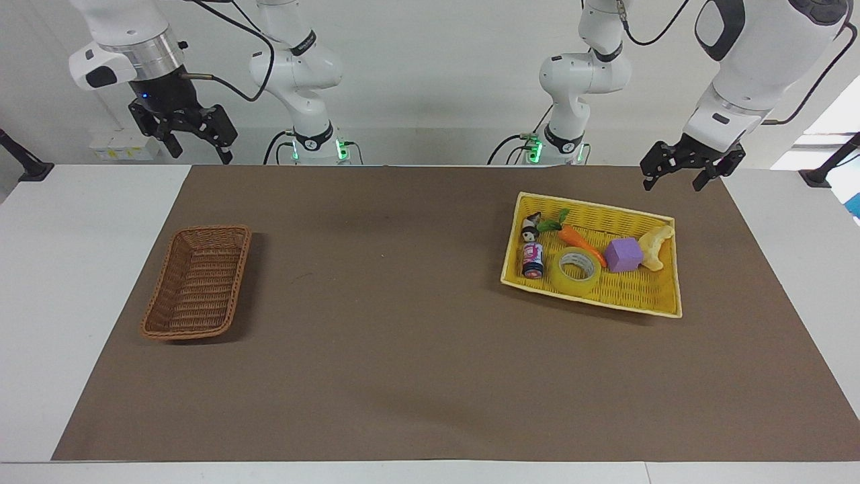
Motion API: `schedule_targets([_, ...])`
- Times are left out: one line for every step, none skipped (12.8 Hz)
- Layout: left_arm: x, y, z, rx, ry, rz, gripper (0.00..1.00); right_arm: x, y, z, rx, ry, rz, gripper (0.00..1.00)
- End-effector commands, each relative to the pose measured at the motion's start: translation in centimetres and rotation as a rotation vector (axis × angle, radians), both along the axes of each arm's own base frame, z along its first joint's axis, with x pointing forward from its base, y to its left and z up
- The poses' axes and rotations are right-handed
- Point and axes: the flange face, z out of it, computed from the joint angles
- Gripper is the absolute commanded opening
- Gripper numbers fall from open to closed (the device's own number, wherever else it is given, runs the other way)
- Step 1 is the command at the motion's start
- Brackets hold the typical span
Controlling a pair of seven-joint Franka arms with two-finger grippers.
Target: Move tape to another basket
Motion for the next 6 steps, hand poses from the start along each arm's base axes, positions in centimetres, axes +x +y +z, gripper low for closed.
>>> schedule_targets([-0.6,0.24,-0.28,-0.012,0.008,-0.008,1.0,-0.53,0.0,0.05,0.018,0.0,0.015,1.0])
schedule_targets([-0.48,0.23,-0.09,-0.012,0.003,-0.008,1.0,-0.53,0.0,0.05,0.018,0.0,0.015,1.0])
schedule_targets([-0.52,0.15,-0.07,-0.012,0.002,-0.01,1.0,-0.53,0.0,0.05,0.018,0.0,0.015,1.0])
schedule_targets([-0.49,0.15,-0.24,-0.012,0.002,-0.01,1.0,-0.53,0.0,0.05,0.018,0.0,0.015,1.0])
schedule_targets([-0.45,0.13,-0.25,-0.014,-0.009,-0.01,1.0,-0.53,0.0,0.05,0.018,0.0,0.015,1.0])
schedule_targets([-0.47,-0.2,-0.23,-0.014,-0.016,-0.016,1.0,-0.53,0.0,0.05,0.018,0.0,0.015,1.0])
